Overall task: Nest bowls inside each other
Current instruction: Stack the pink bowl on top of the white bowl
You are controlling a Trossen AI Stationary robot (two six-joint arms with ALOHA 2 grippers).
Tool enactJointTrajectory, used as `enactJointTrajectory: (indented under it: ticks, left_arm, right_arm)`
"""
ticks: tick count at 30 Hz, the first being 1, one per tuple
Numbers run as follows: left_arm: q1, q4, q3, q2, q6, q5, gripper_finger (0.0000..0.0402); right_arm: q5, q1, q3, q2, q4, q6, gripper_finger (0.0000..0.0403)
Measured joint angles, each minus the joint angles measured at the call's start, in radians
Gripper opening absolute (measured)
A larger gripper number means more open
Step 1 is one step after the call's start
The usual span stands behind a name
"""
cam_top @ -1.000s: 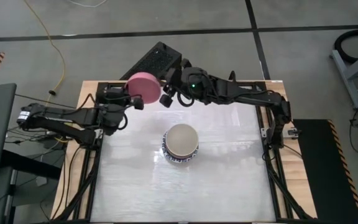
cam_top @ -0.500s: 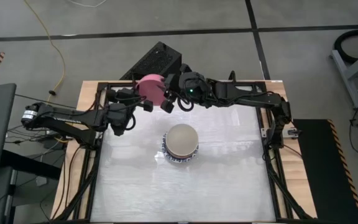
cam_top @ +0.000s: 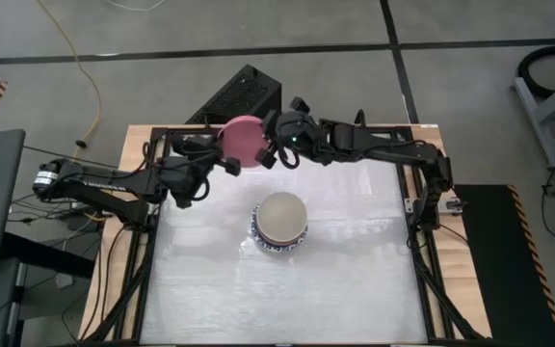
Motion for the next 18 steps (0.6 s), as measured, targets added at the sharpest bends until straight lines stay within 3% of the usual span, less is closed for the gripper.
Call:
enactJointTrajectory:
  ticks: [2,7,14,18]
  left_arm:
    - [0.000,0.001,0.000,0.000,-0.004,0.049,0.0005]
    - [-0.007,0.012,0.000,-0.002,0.030,0.172,0.0051]
    - [-0.019,0.008,0.000,-0.025,0.088,0.313,0.0160]
    - [-0.025,0.001,0.000,-0.042,0.096,0.398,0.0215]
  right_arm:
    - [0.013,-0.001,0.000,0.000,-0.028,0.002,0.0020]
    - [0.041,-0.009,0.000,0.000,-0.124,0.076,0.0009]
    - [-0.238,-0.065,-0.002,-0.005,-0.283,0.178,0.0007]
    - [-0.278,-0.107,-0.002,-0.007,-0.345,0.200,0.0007]
